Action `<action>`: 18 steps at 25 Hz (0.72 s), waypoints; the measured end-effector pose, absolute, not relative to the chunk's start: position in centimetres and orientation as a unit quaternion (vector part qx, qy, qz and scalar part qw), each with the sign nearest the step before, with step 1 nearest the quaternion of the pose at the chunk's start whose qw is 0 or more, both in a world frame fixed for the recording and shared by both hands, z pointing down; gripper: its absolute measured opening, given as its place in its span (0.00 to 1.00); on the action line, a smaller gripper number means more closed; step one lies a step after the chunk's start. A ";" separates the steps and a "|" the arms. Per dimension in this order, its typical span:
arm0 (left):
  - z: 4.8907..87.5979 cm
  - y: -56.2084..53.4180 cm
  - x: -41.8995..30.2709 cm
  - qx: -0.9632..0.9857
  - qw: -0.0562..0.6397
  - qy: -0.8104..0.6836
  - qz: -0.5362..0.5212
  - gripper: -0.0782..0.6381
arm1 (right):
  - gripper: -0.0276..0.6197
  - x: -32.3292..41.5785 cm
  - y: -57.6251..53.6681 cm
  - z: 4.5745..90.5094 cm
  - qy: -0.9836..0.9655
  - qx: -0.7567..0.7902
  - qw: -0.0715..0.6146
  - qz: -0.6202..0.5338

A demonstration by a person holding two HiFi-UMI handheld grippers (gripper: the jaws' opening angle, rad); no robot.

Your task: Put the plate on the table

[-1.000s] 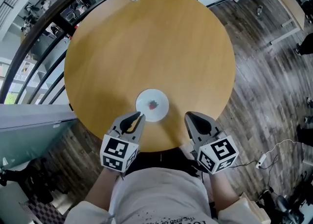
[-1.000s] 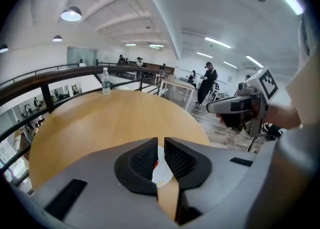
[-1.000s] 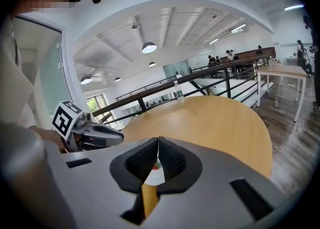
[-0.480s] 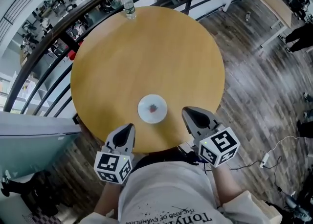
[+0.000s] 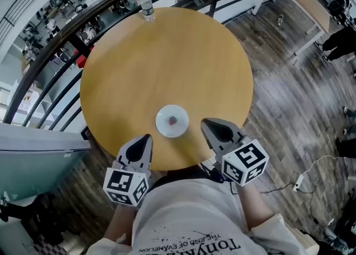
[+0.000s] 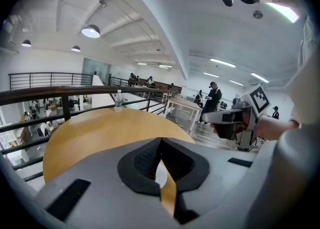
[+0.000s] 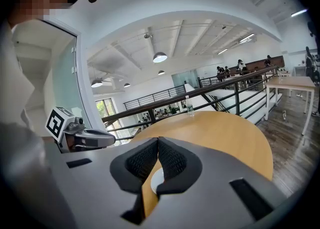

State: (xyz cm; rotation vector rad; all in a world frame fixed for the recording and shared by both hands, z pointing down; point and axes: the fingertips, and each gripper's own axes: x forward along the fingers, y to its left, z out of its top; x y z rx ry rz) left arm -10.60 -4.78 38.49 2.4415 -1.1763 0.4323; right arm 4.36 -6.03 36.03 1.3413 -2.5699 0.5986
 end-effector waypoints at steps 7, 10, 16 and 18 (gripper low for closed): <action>38.6 -4.8 -10.2 0.873 0.203 -0.418 0.150 0.14 | 0.08 4.0 -5.7 36.7 -0.866 0.443 0.108 0.204; 38.6 -4.8 -10.2 0.873 0.206 -0.418 0.148 0.14 | 0.08 3.9 -5.6 36.8 -0.867 0.440 0.110 0.205; 38.8 -4.9 -9.9 0.871 0.210 -0.420 0.149 0.14 | 0.08 4.2 -5.8 36.7 -0.870 0.435 0.109 0.205; 38.7 -4.7 -9.9 0.870 0.210 -0.420 0.149 0.14 | 0.08 4.2 -5.6 36.6 -0.871 0.433 0.109 0.204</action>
